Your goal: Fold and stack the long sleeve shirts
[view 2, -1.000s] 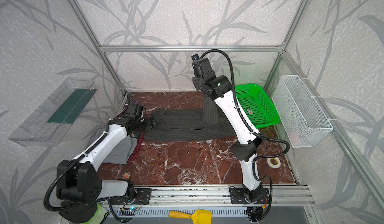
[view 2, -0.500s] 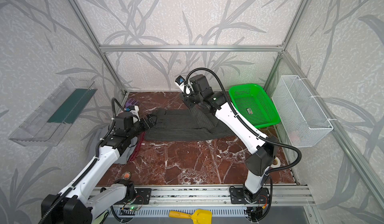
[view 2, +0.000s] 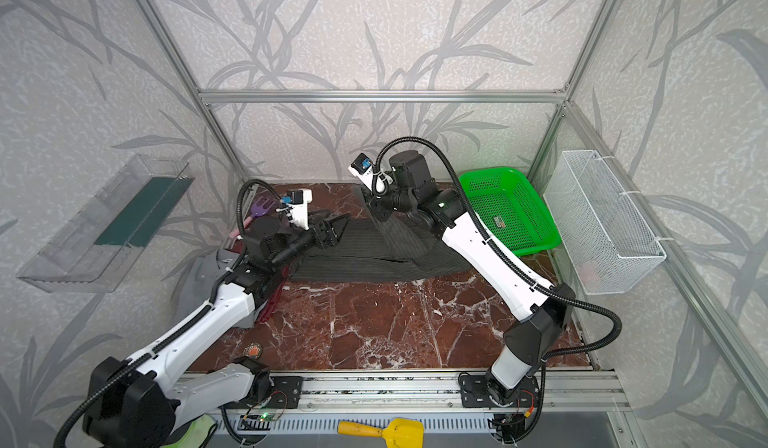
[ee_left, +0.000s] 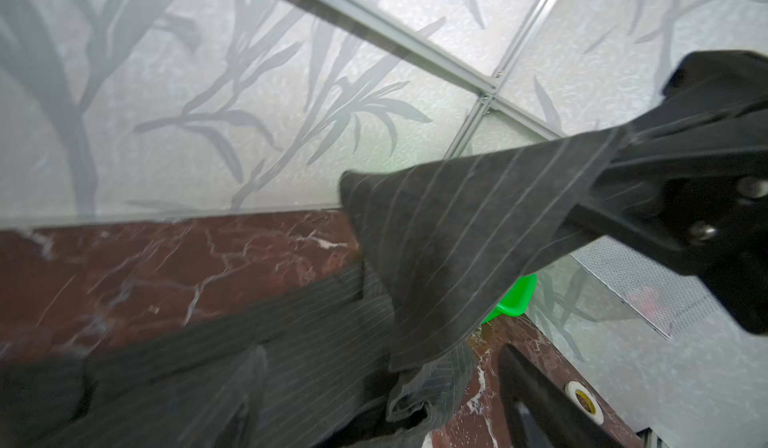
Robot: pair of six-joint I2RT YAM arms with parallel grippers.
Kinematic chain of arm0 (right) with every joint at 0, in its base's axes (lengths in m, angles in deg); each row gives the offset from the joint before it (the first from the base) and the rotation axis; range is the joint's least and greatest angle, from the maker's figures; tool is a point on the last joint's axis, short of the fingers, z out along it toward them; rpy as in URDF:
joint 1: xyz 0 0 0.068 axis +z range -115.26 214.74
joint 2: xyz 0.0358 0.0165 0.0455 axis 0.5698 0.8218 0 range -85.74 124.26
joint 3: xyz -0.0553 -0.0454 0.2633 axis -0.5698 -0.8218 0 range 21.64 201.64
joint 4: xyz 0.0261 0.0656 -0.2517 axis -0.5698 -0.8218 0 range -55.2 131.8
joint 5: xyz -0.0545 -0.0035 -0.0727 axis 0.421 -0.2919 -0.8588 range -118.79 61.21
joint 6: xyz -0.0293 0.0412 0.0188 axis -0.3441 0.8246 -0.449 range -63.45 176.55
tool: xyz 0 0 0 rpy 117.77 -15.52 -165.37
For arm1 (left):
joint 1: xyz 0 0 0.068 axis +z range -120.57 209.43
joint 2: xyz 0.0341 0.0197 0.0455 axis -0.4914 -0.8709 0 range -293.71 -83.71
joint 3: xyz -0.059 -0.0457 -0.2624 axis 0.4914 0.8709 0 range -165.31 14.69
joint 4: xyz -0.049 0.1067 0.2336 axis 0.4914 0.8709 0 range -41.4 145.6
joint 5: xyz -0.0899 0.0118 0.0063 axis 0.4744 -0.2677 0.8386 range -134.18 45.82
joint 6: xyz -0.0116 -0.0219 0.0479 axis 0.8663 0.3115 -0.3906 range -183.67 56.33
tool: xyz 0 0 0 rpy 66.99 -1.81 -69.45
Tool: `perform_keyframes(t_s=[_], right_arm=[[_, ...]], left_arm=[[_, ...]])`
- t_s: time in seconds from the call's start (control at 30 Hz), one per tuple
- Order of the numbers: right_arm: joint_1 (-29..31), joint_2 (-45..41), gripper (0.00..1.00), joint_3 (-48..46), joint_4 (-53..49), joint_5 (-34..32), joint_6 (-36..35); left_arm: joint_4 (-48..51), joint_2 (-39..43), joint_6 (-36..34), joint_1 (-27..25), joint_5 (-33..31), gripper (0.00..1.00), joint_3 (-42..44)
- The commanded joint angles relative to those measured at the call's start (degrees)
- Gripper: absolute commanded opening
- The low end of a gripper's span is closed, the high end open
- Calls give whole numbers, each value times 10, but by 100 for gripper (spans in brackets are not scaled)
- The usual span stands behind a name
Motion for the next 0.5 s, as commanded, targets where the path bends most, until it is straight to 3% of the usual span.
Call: perform_keyframes(t_s=[0.0,0.1,0.47], right_arm=[[0,-35,0,-33,36,12,-23],[0,-56,0,-76,68,15,-44],[-10,-88,0,-136,102,60,-65]], left_arm=[[-46,-33,-78,-13,20,87,-38],[-78,-54,-104,-11,-9,87,-46],[-85,-118,-105,-8,74,67,-75]])
